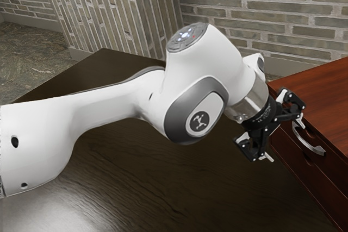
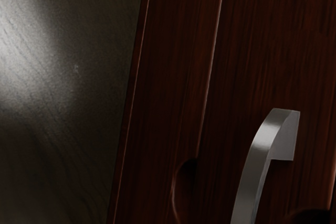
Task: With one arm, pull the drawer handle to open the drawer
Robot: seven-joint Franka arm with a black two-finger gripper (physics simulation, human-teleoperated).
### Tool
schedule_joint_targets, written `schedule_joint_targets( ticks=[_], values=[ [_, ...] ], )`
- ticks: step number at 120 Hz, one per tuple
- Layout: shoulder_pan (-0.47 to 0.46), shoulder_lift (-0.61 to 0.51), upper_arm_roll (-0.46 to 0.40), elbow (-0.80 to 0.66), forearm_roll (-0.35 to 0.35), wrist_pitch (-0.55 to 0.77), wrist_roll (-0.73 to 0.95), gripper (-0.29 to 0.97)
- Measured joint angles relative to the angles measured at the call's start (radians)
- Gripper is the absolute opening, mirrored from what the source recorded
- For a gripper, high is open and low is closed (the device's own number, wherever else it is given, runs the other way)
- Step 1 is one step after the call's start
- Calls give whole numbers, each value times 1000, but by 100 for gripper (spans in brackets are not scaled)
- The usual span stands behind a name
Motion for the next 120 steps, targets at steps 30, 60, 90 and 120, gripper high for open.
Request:
schedule_joint_targets(
  ticks=[30, 60, 90, 120],
  values=[
    [1, 2, 0, -21, 0, 23, -11, 68],
    [0, 2, 1, -32, 0, 36, -19, 68],
    [-1, 10, 0, -32, 0, 48, -24, 68],
    [-2, 19, 0, -32, -1, 55, -28, 62]
  ],
)
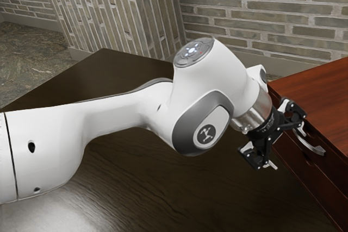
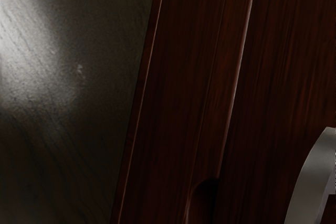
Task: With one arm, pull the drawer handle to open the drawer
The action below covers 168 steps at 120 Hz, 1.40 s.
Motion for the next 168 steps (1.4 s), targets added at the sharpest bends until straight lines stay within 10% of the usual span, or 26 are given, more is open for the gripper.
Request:
schedule_joint_targets(
  ticks=[74, 168],
  values=[
    [4, -27, 3, -8, -12, -7, -12, 16],
    [4, -143, 19, -134, -10, -13, -16, -5]
  ],
)
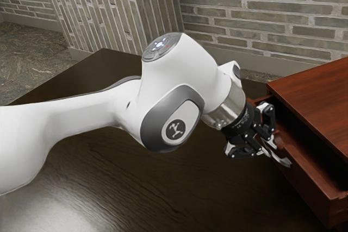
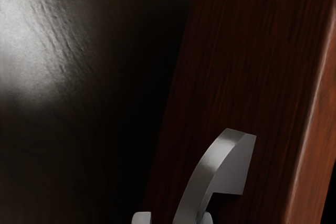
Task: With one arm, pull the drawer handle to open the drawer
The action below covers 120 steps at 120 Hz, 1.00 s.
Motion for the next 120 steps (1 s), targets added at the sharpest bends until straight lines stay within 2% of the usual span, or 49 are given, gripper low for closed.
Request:
schedule_joint_targets(
  ticks=[47, 60, 120],
  values=[
    [-26, -43, 31, -49, 2, -1, -1, -9],
    [8, -60, -2, -68, 3, 1, -2, -10],
    [7, -153, 8, -173, 3, 16, -4, -11]
  ],
)
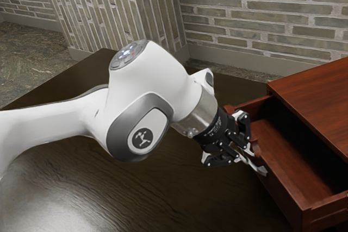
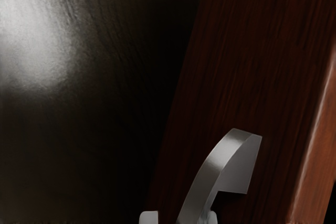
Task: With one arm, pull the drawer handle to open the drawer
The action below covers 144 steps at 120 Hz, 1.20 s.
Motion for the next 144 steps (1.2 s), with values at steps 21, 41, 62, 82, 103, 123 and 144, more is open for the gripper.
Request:
schedule_joint_targets(
  ticks=[21, 41, 62, 82, 103, 123, 144],
  values=[
    [1, -35, 0, -40, 0, 9, -1, -11],
    [0, -66, 0, -76, 0, 21, -1, -11],
    [-2, -98, 0, -109, 0, 30, -1, -11],
    [-4, -135, 1, -149, 0, 39, -1, -11],
    [-9, -164, 13, -183, 1, 47, -1, -11],
    [-10, -180, 18, -198, 1, 51, 0, -11],
    [-8, -197, 18, -217, 1, 57, 1, -11]
  ],
)
